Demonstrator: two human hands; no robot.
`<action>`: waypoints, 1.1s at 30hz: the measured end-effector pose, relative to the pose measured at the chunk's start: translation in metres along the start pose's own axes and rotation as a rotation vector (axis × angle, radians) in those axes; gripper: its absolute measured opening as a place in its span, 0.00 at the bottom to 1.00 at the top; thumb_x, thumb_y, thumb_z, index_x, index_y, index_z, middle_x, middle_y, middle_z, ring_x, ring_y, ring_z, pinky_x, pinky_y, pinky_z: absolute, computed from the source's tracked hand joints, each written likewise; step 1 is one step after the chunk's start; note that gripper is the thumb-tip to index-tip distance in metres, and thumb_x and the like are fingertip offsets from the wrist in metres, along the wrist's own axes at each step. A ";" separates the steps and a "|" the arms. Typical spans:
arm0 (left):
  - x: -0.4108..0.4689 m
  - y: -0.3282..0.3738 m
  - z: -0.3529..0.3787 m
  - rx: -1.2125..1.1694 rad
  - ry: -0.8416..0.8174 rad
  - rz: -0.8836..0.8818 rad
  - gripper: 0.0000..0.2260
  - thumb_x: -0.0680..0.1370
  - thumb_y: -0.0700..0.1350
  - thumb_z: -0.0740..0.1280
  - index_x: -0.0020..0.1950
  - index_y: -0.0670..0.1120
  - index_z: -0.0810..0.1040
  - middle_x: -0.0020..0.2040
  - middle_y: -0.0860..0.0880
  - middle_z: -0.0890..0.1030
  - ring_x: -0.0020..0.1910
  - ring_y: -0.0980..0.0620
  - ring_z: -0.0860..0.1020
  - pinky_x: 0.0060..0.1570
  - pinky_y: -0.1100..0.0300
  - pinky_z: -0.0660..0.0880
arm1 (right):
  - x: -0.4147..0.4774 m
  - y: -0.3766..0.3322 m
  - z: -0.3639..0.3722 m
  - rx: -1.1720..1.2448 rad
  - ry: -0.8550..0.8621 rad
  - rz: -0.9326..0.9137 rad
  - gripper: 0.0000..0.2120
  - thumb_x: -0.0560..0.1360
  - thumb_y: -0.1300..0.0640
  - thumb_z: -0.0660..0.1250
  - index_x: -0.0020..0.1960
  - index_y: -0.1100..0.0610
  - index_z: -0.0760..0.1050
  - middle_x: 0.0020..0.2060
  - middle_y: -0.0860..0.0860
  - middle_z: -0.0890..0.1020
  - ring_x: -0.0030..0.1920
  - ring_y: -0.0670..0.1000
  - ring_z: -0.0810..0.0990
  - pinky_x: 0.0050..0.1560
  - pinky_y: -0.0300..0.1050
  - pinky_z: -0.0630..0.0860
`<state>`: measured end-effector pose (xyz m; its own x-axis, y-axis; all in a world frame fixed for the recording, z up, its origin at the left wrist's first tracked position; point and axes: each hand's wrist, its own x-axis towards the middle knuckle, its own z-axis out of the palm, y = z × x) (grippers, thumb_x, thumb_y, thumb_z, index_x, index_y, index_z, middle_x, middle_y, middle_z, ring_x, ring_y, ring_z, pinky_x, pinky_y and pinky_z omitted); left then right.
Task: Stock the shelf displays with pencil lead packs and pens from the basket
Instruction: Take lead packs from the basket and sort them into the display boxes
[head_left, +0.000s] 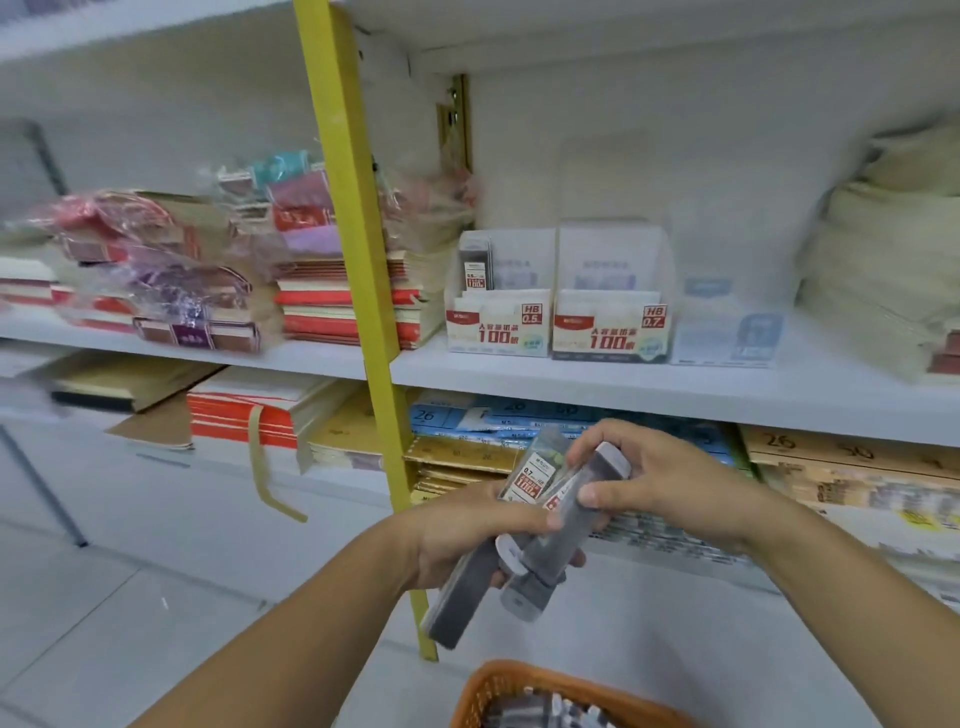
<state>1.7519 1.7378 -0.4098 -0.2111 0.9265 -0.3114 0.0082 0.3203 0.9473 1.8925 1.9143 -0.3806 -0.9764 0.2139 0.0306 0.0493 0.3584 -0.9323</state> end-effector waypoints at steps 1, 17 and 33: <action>0.001 -0.003 -0.001 -0.002 0.011 0.002 0.28 0.71 0.56 0.74 0.68 0.48 0.74 0.59 0.43 0.85 0.57 0.45 0.83 0.57 0.49 0.77 | 0.002 0.003 0.004 0.033 0.011 -0.005 0.13 0.72 0.62 0.73 0.53 0.49 0.77 0.51 0.55 0.84 0.49 0.59 0.84 0.49 0.56 0.81; 0.019 -0.019 -0.017 -0.265 0.320 0.268 0.31 0.58 0.51 0.81 0.60 0.52 0.79 0.52 0.49 0.87 0.51 0.51 0.85 0.50 0.57 0.80 | 0.026 0.008 0.028 0.012 0.385 -0.090 0.20 0.72 0.55 0.75 0.58 0.35 0.76 0.47 0.48 0.79 0.35 0.46 0.80 0.35 0.39 0.77; -0.002 0.003 -0.015 -0.347 0.546 0.376 0.28 0.56 0.56 0.82 0.55 0.54 0.83 0.47 0.47 0.86 0.35 0.54 0.83 0.30 0.60 0.76 | 0.017 -0.006 0.023 0.226 0.315 -0.075 0.27 0.78 0.66 0.65 0.65 0.36 0.70 0.50 0.49 0.86 0.52 0.48 0.84 0.48 0.42 0.81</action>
<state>1.7382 1.7339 -0.4056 -0.7106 0.7028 0.0341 -0.1142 -0.1631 0.9800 1.8703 1.8948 -0.3832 -0.8615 0.4754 0.1784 -0.1022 0.1818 -0.9780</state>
